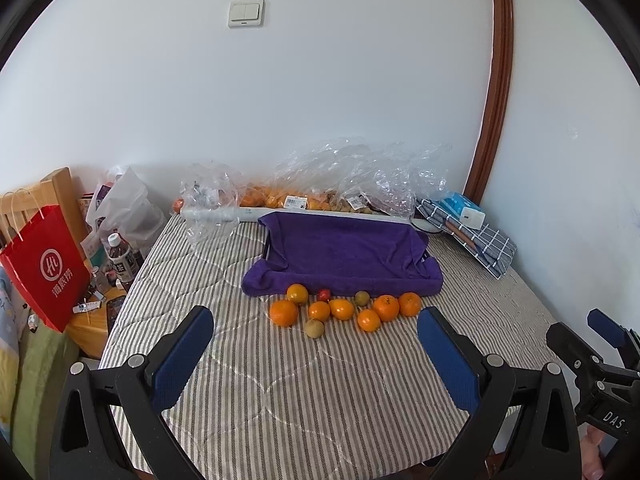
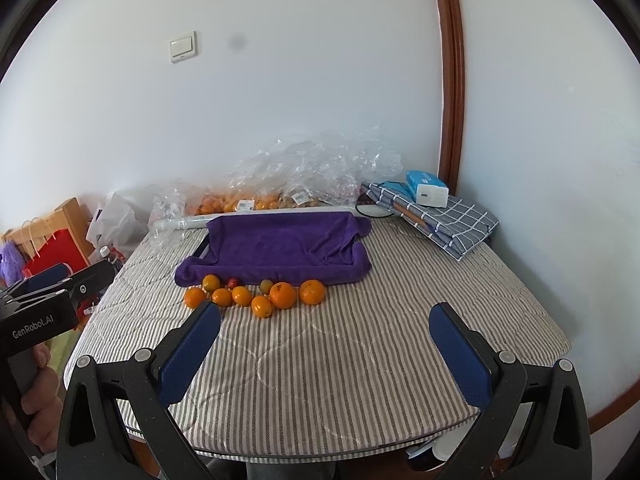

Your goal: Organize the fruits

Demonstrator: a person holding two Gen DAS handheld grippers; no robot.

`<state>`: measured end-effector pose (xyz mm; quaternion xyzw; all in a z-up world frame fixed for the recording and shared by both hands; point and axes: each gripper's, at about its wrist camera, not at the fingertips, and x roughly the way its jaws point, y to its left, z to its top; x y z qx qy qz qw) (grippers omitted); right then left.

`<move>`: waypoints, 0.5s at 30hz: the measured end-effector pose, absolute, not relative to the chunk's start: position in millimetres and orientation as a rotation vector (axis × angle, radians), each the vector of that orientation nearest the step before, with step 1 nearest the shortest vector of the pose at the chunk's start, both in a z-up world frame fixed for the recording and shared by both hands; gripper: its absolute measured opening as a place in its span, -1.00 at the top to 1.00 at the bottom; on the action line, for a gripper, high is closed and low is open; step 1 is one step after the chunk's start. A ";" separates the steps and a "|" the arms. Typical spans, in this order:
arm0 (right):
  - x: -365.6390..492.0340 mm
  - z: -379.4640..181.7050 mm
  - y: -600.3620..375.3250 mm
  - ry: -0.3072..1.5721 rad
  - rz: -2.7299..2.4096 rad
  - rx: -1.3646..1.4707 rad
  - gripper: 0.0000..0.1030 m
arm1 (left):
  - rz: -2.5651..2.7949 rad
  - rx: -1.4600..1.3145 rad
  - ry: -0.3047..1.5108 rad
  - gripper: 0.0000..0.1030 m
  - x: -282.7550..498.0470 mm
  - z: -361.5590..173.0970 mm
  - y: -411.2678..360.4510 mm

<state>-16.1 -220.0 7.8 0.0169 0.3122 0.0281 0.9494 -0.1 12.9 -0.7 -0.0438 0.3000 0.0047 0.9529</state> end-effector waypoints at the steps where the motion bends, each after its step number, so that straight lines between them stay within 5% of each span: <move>1: -13.4 6.2 -219.7 0.637 0.063 0.039 -0.99 | 0.010 -0.089 0.612 -0.99 2.1 -2.9 14.7; 15: 45.8 -42.6 -216.1 0.678 0.090 0.032 -0.99 | 0.066 -0.107 0.642 -0.99 49.4 -45.0 44.4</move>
